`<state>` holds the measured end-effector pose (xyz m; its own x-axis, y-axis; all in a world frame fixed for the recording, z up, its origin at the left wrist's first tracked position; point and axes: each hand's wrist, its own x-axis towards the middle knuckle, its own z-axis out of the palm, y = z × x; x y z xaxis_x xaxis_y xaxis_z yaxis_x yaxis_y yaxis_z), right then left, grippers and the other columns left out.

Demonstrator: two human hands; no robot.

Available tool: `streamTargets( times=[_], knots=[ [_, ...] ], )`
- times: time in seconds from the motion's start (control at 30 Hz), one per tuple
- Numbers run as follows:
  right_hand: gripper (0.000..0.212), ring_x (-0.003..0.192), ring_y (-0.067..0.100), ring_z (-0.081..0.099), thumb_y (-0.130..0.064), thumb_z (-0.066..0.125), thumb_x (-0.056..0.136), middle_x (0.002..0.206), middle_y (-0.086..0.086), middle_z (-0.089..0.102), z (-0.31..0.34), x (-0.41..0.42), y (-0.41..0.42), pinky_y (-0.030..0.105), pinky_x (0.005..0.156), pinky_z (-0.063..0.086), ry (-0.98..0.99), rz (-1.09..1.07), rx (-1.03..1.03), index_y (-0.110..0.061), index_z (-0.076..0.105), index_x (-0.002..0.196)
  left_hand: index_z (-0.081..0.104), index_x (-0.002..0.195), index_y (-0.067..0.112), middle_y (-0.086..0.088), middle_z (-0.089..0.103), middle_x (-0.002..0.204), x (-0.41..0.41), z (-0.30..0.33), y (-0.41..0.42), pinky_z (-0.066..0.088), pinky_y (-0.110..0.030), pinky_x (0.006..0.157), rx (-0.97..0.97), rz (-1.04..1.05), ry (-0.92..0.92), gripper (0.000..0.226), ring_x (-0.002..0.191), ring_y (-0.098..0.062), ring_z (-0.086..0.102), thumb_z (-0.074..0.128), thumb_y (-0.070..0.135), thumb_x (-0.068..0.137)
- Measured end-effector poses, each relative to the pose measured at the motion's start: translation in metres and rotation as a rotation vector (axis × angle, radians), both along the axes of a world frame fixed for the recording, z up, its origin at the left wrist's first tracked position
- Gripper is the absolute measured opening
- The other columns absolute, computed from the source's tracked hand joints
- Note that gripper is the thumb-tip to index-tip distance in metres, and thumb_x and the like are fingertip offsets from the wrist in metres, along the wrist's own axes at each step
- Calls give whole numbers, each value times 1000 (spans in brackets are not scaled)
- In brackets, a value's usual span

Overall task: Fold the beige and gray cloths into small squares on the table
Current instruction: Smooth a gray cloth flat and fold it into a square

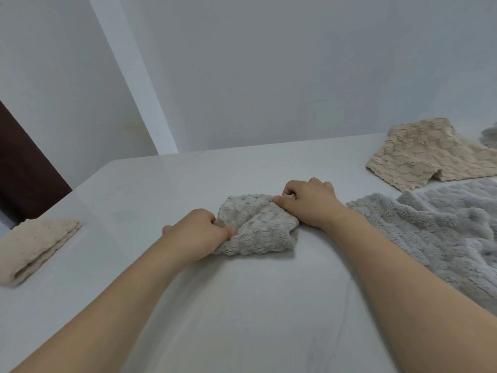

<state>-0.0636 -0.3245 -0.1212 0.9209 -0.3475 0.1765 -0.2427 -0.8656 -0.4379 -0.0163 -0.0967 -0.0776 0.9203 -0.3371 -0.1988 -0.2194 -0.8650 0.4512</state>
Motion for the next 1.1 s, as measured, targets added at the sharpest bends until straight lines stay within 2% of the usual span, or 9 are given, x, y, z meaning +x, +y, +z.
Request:
streamTargets(
  times=[0.07,0.13,0.23,0.3,0.4,0.57,0.7,0.97,1.1],
  knots=[
    [31,96,18,39,-59,49,89,77,-15,51,-1,0,-1,37,87,25,-13,13,20,-30,49,79,45,91,21,5,58,83,-14,6,-1,28,-38,84,200,-24,-405,28,88,-22,52,60,44,85],
    [34,94,18,40,-60,50,88,75,-15,50,-1,0,-2,36,86,26,-17,17,37,-30,43,73,39,95,25,6,51,91,-36,10,-6,27,-38,82,38,-145,-678,21,91,-21,46,51,31,79],
    [35,94,18,42,-60,51,87,74,-13,51,0,0,-2,37,89,27,-29,15,44,-29,44,73,44,83,24,9,47,86,-68,9,-26,38,-35,76,-236,-419,-504,12,83,-17,46,50,34,81],
    [34,94,18,42,-60,51,87,74,-13,51,1,0,-2,37,90,28,-24,15,53,-28,45,74,43,75,23,10,48,82,-79,3,-41,37,-34,65,-61,-397,-380,33,78,-15,46,47,54,86],
    [36,94,18,43,-61,52,86,74,-14,51,0,1,-2,38,92,28,-18,15,52,-29,43,71,46,77,22,5,56,82,-80,-5,-58,38,-33,62,171,-265,-385,51,77,-19,53,38,72,84],
    [36,94,18,45,-61,54,85,75,-14,52,-2,1,-4,36,88,28,-51,9,77,-28,46,72,52,96,17,-7,60,108,-85,-11,-72,45,-40,85,245,-189,-415,25,100,-29,56,44,38,86],
    [37,93,17,47,-60,56,85,75,-13,55,-2,2,-5,35,86,28,-63,14,96,-27,48,71,43,129,11,-10,43,134,-91,-8,-77,30,-50,98,348,-140,-249,53,127,-30,36,46,30,79],
    [37,93,17,47,-58,57,85,77,-12,58,-3,2,-6,35,85,27,-74,25,105,-25,47,71,27,140,11,-8,26,144,-92,7,-76,20,-50,105,390,-178,-17,64,137,-28,17,41,33,82],
    [34,95,18,48,-58,55,86,80,-10,59,-2,2,-6,35,84,27,-66,22,102,-27,49,73,40,133,17,-6,33,140,-82,12,-66,26,-47,108,239,-195,91,46,134,-26,24,42,34,91]
  ],
)
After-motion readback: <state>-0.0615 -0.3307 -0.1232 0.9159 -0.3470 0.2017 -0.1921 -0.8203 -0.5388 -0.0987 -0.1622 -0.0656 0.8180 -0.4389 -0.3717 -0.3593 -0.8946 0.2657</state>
